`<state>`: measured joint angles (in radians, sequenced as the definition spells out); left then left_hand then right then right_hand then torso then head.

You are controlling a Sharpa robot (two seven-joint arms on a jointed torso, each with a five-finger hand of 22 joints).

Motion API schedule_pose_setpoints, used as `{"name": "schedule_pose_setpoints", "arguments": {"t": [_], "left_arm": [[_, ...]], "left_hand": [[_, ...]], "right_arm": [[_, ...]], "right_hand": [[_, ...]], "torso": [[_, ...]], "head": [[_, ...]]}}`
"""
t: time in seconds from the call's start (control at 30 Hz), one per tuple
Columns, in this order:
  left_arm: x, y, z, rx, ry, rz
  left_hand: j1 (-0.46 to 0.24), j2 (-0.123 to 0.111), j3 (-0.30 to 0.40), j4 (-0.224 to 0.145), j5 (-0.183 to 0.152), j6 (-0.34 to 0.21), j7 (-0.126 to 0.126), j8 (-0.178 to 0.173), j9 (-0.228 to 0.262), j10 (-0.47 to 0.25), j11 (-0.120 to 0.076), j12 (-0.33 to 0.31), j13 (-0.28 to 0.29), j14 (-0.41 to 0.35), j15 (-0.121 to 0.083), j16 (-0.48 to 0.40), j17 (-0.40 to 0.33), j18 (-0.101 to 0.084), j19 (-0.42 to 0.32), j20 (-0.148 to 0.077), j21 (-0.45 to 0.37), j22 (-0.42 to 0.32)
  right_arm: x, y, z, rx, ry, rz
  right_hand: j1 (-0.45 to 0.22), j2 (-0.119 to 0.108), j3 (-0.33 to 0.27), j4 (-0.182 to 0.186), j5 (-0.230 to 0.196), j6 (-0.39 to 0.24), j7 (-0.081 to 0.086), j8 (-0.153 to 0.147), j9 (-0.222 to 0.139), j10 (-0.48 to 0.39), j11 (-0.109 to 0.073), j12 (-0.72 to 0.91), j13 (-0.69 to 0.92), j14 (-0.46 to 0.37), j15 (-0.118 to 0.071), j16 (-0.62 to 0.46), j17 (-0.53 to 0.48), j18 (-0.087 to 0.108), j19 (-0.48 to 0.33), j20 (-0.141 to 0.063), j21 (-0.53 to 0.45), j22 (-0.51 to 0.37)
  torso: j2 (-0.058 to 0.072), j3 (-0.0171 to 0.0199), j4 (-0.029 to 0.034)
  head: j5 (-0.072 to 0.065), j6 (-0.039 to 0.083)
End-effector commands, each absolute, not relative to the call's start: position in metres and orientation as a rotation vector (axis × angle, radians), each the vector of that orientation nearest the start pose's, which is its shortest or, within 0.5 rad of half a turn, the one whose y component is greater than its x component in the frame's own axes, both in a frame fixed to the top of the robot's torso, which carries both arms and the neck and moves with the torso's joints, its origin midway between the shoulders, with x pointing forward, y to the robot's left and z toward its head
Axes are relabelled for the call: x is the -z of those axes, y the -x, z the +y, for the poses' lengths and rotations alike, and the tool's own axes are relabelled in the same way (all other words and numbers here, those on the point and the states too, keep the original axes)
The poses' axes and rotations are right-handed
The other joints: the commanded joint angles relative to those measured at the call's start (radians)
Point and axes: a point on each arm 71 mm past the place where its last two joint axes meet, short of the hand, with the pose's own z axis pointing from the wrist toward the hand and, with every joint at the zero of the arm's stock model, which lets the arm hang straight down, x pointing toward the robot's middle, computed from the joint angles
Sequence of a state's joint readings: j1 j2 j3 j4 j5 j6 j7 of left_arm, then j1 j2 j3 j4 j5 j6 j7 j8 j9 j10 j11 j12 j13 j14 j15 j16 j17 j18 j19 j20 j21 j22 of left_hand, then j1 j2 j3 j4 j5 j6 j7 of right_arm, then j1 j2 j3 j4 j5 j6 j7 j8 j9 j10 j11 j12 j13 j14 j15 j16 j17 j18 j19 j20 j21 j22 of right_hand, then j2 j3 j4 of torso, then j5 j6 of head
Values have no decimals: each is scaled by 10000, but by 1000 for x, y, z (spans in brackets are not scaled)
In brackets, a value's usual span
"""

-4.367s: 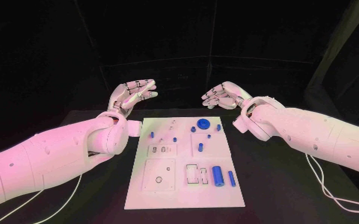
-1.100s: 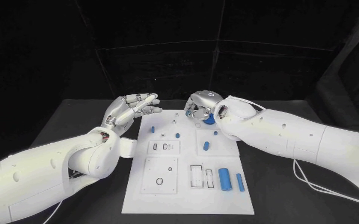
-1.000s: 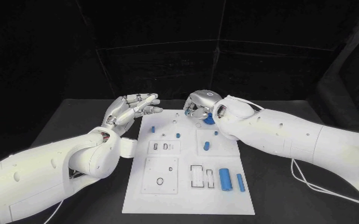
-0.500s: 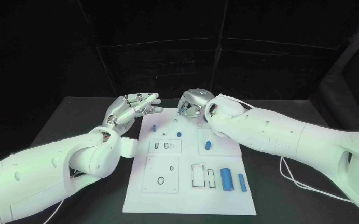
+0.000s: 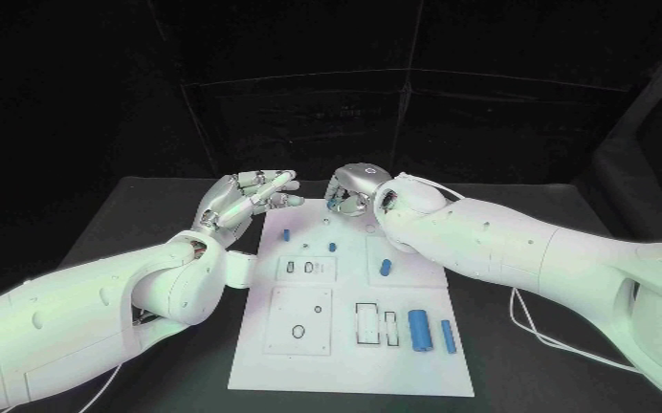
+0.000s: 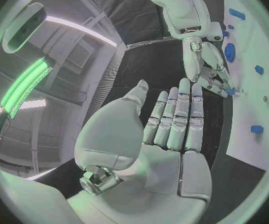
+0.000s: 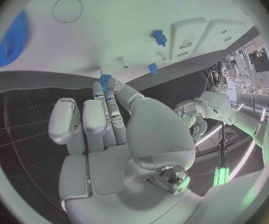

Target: Assemble the parts on the task board

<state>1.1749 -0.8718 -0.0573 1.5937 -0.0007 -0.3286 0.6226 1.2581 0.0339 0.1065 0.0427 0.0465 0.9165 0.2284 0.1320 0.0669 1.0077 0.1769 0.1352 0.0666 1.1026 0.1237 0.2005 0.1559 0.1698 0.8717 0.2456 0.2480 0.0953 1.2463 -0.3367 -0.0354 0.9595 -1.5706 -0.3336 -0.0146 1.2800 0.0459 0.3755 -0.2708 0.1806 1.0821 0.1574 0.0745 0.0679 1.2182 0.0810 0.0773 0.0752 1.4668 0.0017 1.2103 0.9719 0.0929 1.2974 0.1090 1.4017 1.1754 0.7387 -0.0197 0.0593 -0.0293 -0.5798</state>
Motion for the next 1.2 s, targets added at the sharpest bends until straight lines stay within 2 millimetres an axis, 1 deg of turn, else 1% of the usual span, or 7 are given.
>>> {"name": "schedule_pose_setpoints", "arguments": {"t": [0.03,0.43,0.53,0.67,0.73,0.8,1.2], "left_arm": [[174,-469,204,16920,10007,12446],[173,-470,204,16959,10021,12512],[173,-470,204,16976,10021,12523],[173,-470,204,17009,10020,12545],[173,-470,204,17017,10021,12554],[173,-470,204,17021,10023,12562],[173,-470,205,17005,10029,12570]], "left_hand": [[-19,94,20,-29,46,10,90,-52,-12,-13,36,-38,-12,2,61,-62,10,150,69,-5,-52,-9],[-14,99,22,-35,46,11,89,-57,-12,-11,35,-47,-11,6,61,-70,13,151,72,-4,-57,-15],[-14,99,22,-35,46,11,89,-57,-12,-11,35,-47,-11,6,61,-70,13,151,72,-4,-57,-15],[-14,99,22,-35,46,11,89,-57,-12,-11,35,-47,-11,6,61,-70,13,151,72,-4,-57,-15],[-14,99,22,-35,46,11,89,-57,-12,-11,35,-47,-11,6,61,-70,13,151,72,-4,-57,-15],[-14,103,23,-38,46,7,89,-65,-12,-15,37,-57,-11,5,63,-79,14,150,72,-3,-62,-21],[-14,103,23,-38,46,7,89,-65,-12,-15,37,-57,-11,5,63,-79,14,150,72,-3,-62,-21]], "right_arm": [[181,-571,-83,-5766,3434,15786],[183,-574,-83,-5504,3413,15919],[182,-575,-83,-5481,3335,15795],[181,-576,-82,-5547,3217,15653],[181,-576,-81,-5599,3182,15625],[181,-576,-81,-5637,3158,15616],[177,-573,-86,-5860,2949,15249]], "right_hand": [[-34,-45,85,9,-74,0,66,-45,7,-27,81,-65,-12,138,33,37,-1,-103,-3,49,36,5],[-157,-150,179,103,-160,-147,107,-109,-14,-185,126,-131,-40,81,72,-12,-143,-81,-105,81,3,-90],[-246,-252,246,169,-205,-401,170,-140,-38,-464,198,-165,-81,18,134,-105,-316,-45,-254,126,-75,-267],[-449,-536,261,343,-286,-1015,336,-146,-54,-1311,404,-156,-133,-173,305,-482,-925,92,-780,274,-403,-952],[-505,-710,124,443,-272,-1506,319,-142,-51,-1786,456,-129,-131,-248,342,-655,-1193,169,-1014,332,-583,-1289],[-485,-786,-16,525,-247,-1638,331,-130,-35,-1978,473,-101,-125,-259,358,-706,-1285,192,-1091,359,-667,-1428],[-465,-808,-132,605,-217,-1667,328,-117,-24,-2033,477,-59,-118,-262,361,-732,-1335,204,-1119,367,-714,-1497]], "torso": [[3,-3,-13],[15,2,-13],[16,-3,-10],[18,-3,-16],[23,0,-20],[22,5,-24],[16,8,-39]], "head": [[-4,-7],[7,-27],[12,-21],[19,-13],[26,-18],[28,-20],[23,8]]}}
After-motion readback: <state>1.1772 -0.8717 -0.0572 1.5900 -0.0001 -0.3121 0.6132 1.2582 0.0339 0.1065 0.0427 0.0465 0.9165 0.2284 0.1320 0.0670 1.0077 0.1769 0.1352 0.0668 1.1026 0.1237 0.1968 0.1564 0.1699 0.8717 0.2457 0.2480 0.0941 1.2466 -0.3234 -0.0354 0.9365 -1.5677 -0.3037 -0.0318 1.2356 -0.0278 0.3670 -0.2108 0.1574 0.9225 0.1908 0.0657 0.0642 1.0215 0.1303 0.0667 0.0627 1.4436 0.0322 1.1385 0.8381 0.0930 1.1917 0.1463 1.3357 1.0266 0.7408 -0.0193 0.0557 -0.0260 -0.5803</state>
